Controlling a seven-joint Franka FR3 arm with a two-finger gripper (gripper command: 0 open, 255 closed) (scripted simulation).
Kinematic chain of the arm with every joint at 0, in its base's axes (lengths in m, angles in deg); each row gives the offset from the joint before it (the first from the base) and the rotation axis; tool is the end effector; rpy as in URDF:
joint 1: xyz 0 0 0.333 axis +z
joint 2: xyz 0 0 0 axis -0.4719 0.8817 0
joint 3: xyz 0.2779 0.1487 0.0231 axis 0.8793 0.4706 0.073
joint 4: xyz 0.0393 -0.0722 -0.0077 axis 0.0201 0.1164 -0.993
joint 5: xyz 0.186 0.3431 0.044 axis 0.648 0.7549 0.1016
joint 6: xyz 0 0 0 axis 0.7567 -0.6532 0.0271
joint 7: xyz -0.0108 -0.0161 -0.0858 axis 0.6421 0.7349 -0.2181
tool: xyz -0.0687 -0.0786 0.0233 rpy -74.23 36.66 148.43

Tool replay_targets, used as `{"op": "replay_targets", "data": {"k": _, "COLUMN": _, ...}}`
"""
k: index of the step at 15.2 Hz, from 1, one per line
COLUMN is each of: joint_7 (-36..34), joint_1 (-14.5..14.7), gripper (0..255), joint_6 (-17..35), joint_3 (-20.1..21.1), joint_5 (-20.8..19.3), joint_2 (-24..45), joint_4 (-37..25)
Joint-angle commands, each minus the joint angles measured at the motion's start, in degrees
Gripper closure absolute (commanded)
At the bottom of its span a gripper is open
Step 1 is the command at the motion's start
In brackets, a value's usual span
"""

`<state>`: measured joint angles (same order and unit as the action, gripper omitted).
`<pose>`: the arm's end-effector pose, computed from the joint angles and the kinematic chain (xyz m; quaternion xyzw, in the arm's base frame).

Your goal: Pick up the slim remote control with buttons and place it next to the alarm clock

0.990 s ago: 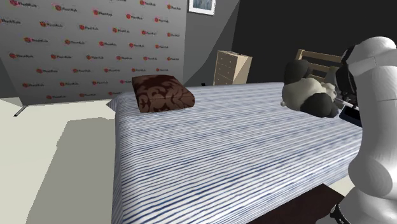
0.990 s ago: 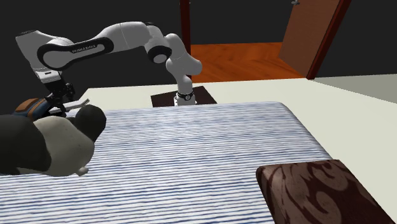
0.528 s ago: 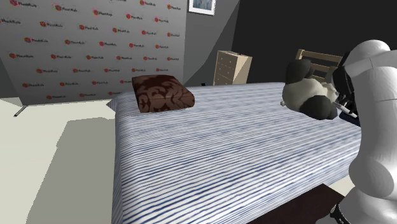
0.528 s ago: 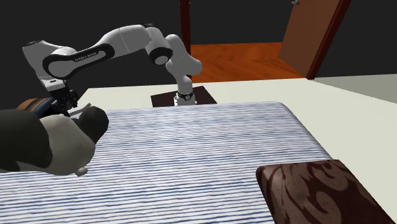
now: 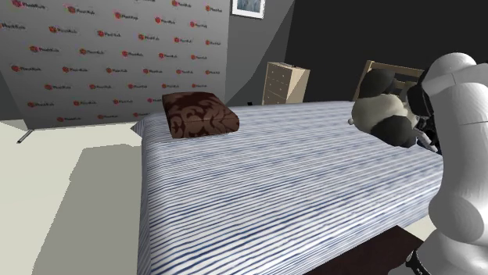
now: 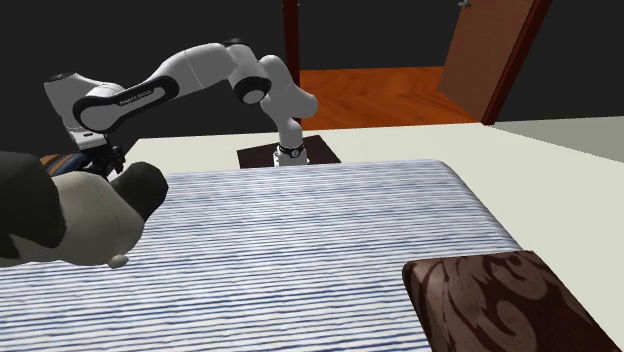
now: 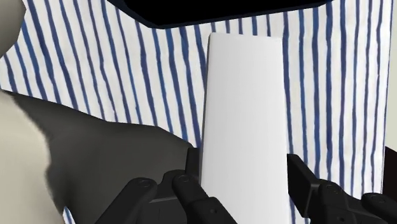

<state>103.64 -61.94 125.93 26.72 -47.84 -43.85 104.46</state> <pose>0.1752 -0.6760 0.3974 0.8543 0.5194 -0.0031 0.0204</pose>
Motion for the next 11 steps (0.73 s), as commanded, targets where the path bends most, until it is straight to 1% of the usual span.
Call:
{"op": "replay_targets", "data": {"k": 1, "joint_7": 0.1, "joint_1": 0.5, "gripper": 255, "joint_6": 0.6, "joint_3": 1.5, "joint_5": 0.8, "joint_2": 1.3, "joint_4": 0.9}}
{"op": "replay_targets", "data": {"k": 7, "joint_7": 0.9, "joint_1": 0.0, "gripper": 255, "joint_6": 3.9, "joint_3": 3.3, "joint_5": 2.0, "joint_2": 2.7, "joint_4": 2.9}}
{"op": "replay_targets", "data": {"k": 11, "joint_7": 0.9, "joint_1": -0.2, "gripper": 255, "joint_6": 4.2, "joint_3": 3.6, "joint_5": 1.9, "joint_2": 2.7, "joint_4": 3.0}}
